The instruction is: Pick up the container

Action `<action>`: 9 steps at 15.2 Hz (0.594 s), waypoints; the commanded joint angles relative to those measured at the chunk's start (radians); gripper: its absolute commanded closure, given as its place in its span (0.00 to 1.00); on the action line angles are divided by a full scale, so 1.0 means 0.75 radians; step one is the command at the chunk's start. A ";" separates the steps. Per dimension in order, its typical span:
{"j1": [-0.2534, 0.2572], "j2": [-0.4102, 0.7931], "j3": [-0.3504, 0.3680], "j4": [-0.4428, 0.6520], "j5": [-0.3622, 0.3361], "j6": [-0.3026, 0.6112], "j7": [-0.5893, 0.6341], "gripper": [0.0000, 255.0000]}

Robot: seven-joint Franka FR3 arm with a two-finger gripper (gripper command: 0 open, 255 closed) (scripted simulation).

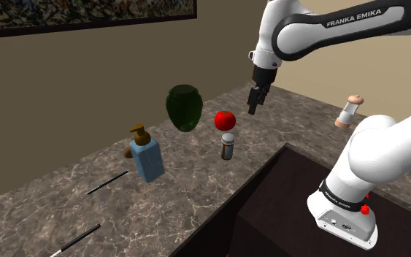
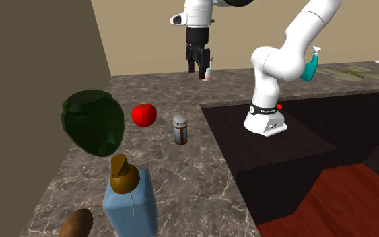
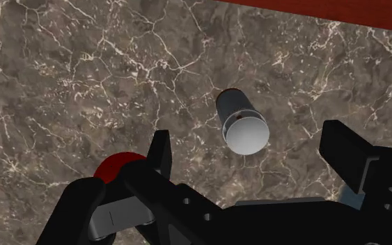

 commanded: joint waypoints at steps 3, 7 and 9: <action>0.020 0.166 0.043 -0.032 0.004 0.191 0.027 0.00; 0.036 0.353 0.086 -0.038 -0.003 0.374 0.061 0.00; 0.040 0.455 0.107 -0.029 -0.014 0.462 0.082 0.00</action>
